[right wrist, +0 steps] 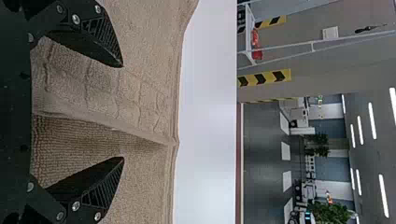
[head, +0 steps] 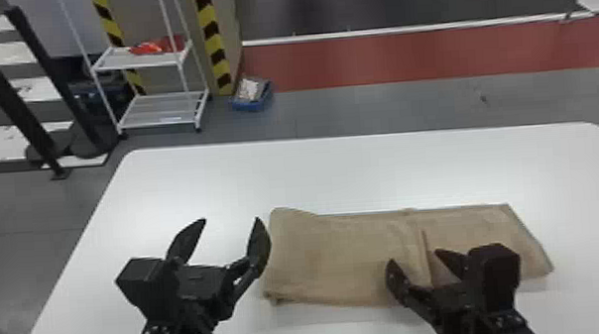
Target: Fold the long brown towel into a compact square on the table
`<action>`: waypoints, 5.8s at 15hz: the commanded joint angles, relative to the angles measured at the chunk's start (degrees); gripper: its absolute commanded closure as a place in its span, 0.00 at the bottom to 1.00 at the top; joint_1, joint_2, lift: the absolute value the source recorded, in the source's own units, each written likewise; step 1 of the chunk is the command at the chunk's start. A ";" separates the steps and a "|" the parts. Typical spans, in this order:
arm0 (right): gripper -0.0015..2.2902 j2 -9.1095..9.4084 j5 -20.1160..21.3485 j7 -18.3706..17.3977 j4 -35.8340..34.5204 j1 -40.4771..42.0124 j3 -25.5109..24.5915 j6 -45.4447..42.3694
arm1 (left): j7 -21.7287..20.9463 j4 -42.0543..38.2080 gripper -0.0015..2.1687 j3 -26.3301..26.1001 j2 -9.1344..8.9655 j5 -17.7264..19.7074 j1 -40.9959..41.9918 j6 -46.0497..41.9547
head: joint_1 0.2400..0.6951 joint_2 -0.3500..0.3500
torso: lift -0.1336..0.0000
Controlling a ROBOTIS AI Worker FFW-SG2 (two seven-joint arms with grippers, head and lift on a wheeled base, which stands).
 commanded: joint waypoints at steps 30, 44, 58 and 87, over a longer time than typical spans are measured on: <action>0.58 0.00 -12.44 8.00 -11.95 2.43 -14.15 2.36 | -0.24 3.23 0.04 2.14 0.00 0.35 0.77 -8.44 | 1.00 0.58 | 0.16; 0.58 0.09 -16.04 9.41 -4.30 -3.20 -22.94 8.51 | -0.51 3.94 0.04 1.52 -0.09 0.09 0.25 -8.26 | 1.00 0.37 | 0.17; 0.02 -0.18 -18.07 10.55 -2.11 -8.91 -34.10 19.58 | -1.04 4.64 0.04 2.05 0.00 0.35 0.33 -8.08 | 1.00 0.29 | 0.17; 0.88 0.31 -26.24 15.82 -16.35 -9.00 -31.73 27.14 | -1.74 5.08 0.04 1.43 0.00 0.00 -0.46 -7.38 | 1.00 0.29 | 0.17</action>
